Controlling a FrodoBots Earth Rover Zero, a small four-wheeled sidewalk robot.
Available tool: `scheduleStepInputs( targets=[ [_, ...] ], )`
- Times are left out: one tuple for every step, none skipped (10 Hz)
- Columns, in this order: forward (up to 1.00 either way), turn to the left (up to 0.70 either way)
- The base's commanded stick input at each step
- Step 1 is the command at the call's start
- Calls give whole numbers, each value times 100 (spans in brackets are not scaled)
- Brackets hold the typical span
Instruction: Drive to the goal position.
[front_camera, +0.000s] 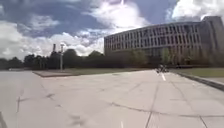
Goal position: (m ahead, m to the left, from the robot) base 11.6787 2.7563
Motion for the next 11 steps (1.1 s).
scheduleStepInputs(
  targets=[
    [70, 19],
    [70, 3],
    [70, 11],
    [70, 18],
    [70, 11],
    [70, -17],
    [70, -35],
    [70, -33],
    [70, -33],
    [70, -35],
    [70, -35]
  ],
)
